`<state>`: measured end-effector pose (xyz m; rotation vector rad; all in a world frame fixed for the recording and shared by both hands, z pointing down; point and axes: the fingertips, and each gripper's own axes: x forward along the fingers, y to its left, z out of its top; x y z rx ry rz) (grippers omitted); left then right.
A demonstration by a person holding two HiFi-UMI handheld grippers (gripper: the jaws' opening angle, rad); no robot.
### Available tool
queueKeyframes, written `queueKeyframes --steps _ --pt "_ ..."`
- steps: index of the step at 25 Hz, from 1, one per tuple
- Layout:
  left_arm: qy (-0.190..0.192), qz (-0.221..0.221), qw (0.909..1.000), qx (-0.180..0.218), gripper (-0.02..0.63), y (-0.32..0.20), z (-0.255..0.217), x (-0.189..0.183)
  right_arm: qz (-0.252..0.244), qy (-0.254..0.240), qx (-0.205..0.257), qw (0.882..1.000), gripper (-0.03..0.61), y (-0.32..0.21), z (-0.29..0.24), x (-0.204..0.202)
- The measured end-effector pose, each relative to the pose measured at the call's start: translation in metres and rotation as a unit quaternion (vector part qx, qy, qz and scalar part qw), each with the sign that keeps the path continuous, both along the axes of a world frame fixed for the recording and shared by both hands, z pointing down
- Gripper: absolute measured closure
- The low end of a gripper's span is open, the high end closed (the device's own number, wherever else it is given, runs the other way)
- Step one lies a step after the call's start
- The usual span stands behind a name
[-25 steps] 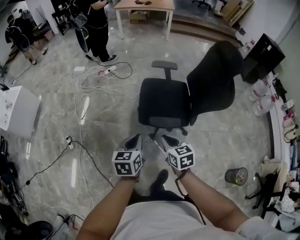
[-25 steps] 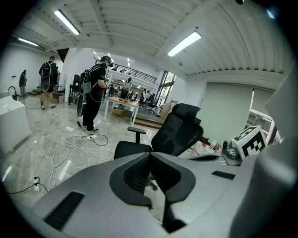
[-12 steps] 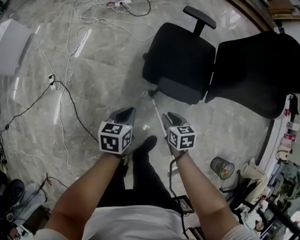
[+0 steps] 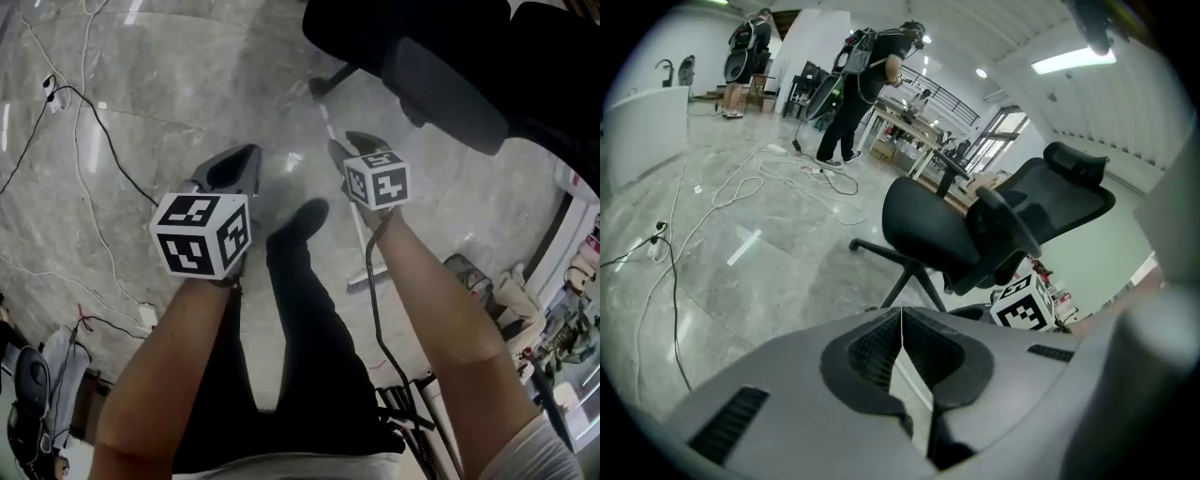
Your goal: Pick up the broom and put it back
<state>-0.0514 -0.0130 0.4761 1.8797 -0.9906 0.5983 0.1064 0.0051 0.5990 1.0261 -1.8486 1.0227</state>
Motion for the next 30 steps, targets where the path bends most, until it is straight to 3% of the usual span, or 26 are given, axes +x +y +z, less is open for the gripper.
queueKeyframes --steps 9,14,21,30 --pt "-0.014 0.012 0.9991 -0.037 0.604 0.020 0.179 -0.015 -0.017 0.034 -0.036 0.999 0.435 -0.019 0.197 0.012" --pt "-0.009 0.026 0.9988 -0.041 0.604 0.011 0.253 0.000 -0.028 0.054 -0.049 0.997 0.430 -0.027 0.278 0.023" --pt "0.004 0.045 0.9977 -0.050 0.604 -0.007 0.339 0.039 -0.034 0.086 -0.059 0.994 0.429 -0.040 0.352 0.043" --pt "0.009 0.062 0.9972 -0.041 0.604 -0.030 0.388 0.064 -0.051 0.095 -0.073 0.992 0.425 -0.044 0.410 0.058"
